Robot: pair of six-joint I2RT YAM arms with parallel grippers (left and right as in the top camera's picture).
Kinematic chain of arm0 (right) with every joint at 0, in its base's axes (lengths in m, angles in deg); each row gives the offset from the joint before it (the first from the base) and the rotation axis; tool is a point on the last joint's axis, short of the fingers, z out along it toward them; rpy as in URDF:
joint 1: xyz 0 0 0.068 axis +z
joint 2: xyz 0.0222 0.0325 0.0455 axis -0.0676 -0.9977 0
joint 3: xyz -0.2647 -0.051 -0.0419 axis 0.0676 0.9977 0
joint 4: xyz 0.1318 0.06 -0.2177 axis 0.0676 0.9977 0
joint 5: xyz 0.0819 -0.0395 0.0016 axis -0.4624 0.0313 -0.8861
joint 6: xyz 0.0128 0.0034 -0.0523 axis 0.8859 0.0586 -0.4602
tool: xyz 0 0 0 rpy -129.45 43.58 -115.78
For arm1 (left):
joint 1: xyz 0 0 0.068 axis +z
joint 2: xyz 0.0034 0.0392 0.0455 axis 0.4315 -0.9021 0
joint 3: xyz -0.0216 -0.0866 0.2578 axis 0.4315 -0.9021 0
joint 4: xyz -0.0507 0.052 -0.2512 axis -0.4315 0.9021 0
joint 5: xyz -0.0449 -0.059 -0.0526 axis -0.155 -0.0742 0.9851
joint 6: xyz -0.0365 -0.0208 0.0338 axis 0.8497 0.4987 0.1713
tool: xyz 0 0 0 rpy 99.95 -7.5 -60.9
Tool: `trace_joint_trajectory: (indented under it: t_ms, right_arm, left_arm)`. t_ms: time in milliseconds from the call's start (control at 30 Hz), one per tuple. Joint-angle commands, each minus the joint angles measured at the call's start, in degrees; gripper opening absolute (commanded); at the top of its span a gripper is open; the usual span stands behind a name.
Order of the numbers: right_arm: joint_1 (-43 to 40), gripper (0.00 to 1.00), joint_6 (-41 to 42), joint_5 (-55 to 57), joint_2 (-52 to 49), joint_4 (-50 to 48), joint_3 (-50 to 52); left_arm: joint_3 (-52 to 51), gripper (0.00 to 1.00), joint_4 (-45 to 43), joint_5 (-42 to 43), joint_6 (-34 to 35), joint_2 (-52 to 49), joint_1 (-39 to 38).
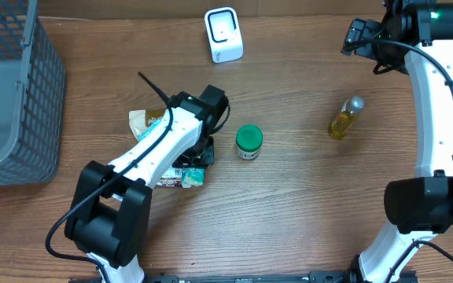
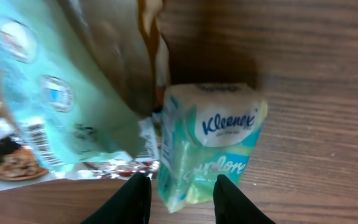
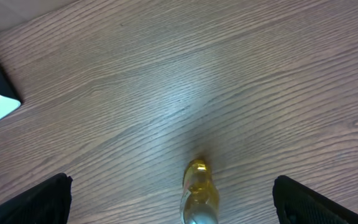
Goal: Scan the item barcode
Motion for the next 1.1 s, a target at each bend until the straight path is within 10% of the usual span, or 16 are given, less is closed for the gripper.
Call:
trace_joint_trajectory:
  t_ms: [0,533,600,667,1067]
  right_arm:
    - [-0.3,1.00,0.0,0.1,0.5,-0.3,-0.5]
    - [-0.3,1.00,0.0,0.1,0.5,-0.3,-0.5]
    - [-0.3,1.00,0.0,0.1,0.5,-0.3,-0.5]
    - [-0.3,1.00,0.0,0.1,0.5,-0.3,-0.5]
    - [-0.3,1.00,0.0,0.1,0.5,-0.3,-0.5]
  left_arm:
    - [-1.8,0.36,-0.8,3.7,-1.5,-0.4,0.2]
    - [-7.1,0.38,-7.1,2.8,-1.5,-0.4,-0.1]
    - [-7.6,0.33,-7.7,2.9,-1.5,-0.4,0.0]
    - [-7.7,0.04,-7.8,2.8,-1.8,-0.4,0.0]
    - [-0.5,0.04,-3.0,-4.1,-8.4,2.4,-1.7]
